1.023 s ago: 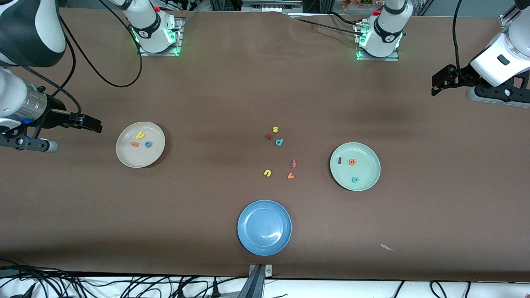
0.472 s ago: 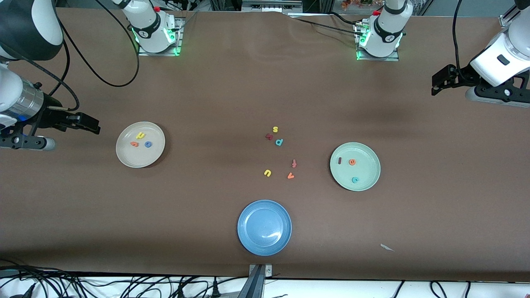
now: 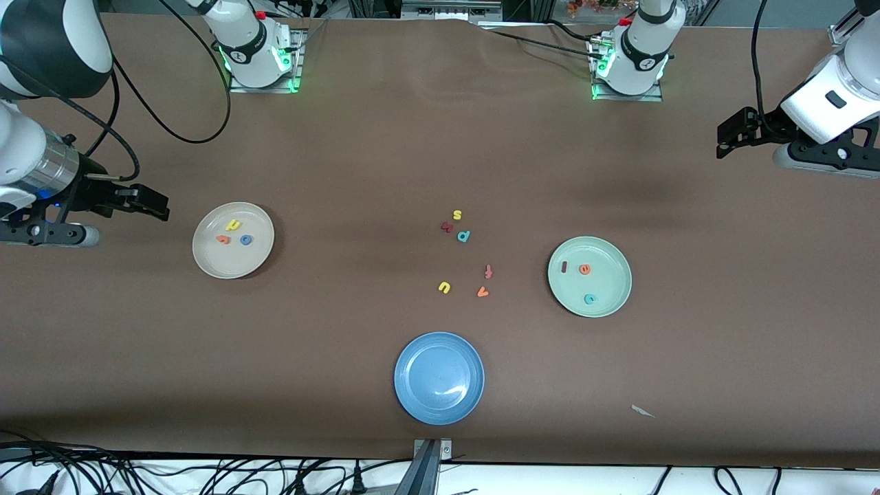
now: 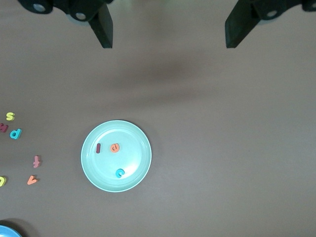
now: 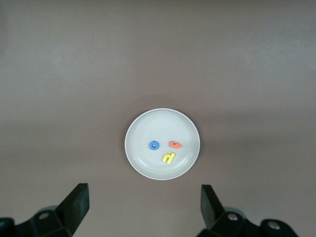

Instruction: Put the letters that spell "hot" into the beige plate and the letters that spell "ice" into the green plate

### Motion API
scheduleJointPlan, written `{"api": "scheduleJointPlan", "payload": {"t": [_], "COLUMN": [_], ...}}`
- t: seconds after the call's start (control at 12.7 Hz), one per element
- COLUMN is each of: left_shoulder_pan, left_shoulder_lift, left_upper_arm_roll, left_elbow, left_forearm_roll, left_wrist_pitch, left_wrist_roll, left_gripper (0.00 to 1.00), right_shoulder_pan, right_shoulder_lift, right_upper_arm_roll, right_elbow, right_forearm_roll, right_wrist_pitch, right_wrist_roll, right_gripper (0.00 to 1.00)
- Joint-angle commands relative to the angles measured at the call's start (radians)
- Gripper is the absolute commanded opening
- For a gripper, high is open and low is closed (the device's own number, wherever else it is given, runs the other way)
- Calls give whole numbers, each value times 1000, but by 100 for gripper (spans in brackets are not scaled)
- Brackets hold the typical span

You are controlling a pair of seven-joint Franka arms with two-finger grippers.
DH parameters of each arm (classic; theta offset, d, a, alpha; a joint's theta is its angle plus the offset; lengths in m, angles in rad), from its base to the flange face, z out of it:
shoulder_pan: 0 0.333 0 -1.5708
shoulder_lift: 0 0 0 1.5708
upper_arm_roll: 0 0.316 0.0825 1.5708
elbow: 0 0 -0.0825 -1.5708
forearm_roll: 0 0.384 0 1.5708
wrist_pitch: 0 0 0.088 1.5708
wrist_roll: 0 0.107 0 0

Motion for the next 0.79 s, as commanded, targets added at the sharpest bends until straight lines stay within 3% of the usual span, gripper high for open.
{"api": "scheduleJointPlan", "payload": {"t": [0.0,0.71], "left_shoulder_pan": [8,8], "left_shoulder_lift": [-1,-1], "left_upper_arm_roll": [-3,-6], "left_elbow": [18,19], "left_forearm_roll": [-18,-18], "left_wrist_pitch": [-21,-21], "left_wrist_roll": [6,6], "left_gripper": [100,100], "right_shoulder_pan": [-5,-8], "right_shoulder_lift": [-15,-10], "right_upper_arm_roll": [6,4], "right_elbow": [-22,-8], "right_forearm_roll": [4,2], "right_wrist_pitch": [7,7], "right_wrist_roll": [-4,-2], "right_gripper": [100,100]}}
